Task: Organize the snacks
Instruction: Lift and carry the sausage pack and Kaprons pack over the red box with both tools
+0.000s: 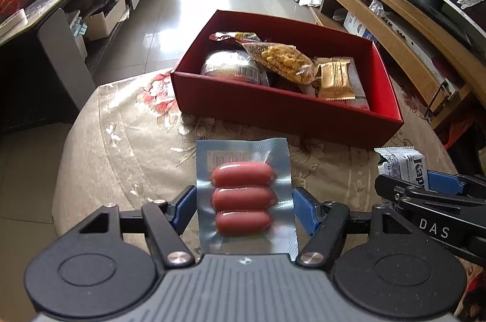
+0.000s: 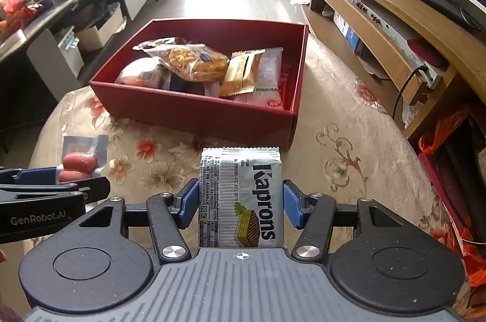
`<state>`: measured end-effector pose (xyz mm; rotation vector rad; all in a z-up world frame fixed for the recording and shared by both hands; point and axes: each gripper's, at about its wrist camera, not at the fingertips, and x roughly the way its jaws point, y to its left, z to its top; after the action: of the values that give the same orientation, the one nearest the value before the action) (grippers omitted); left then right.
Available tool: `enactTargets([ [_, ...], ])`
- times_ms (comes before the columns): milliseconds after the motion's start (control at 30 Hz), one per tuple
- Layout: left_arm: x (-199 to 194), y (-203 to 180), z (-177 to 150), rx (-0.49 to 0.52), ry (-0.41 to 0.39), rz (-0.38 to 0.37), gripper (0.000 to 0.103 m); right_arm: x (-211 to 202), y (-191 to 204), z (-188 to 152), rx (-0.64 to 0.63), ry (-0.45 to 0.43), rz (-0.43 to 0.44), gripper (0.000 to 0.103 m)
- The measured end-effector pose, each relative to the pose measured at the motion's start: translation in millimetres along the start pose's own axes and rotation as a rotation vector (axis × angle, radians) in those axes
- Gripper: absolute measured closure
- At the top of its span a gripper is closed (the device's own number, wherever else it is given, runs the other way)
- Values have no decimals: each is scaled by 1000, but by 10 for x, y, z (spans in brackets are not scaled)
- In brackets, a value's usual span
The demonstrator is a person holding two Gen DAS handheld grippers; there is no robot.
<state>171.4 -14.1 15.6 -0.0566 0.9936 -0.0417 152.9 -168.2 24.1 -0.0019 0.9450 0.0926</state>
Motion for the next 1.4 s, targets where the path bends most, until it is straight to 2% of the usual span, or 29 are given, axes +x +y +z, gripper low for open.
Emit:
enactTargets([
  [733, 118, -131, 413, -2, -35, -10, 38, 82, -87, 353, 44, -55, 12, 38],
  [1400, 315, -149, 856, -22, -72, 14, 38, 279, -149, 713, 64, -79, 9, 38],
])
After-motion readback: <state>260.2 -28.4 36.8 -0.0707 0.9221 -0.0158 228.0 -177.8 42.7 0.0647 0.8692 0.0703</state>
